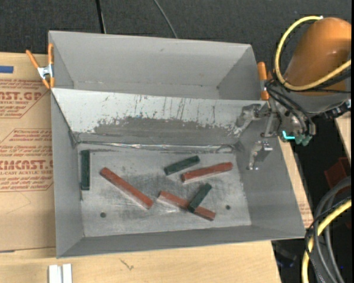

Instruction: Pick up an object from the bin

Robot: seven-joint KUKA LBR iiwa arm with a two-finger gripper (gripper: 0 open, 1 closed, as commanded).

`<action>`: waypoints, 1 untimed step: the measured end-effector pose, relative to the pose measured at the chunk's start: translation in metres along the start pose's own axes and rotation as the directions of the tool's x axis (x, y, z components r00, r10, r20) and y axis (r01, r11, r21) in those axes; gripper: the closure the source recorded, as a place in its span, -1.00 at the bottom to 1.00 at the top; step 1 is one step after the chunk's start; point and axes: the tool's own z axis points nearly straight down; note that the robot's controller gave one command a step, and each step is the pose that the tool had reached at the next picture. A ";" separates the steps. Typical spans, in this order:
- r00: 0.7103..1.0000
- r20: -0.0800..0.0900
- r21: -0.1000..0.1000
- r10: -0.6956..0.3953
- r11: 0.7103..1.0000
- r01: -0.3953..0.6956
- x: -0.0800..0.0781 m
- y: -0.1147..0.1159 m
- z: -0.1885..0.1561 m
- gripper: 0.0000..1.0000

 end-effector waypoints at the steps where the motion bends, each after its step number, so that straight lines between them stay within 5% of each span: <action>1: 1.000 0.008 0.001 -0.001 1.000 0.001 -0.001 0.000 -0.005 -1.00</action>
Offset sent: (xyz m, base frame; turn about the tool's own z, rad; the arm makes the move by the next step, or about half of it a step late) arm -0.0176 0.0208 -0.1513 0.0052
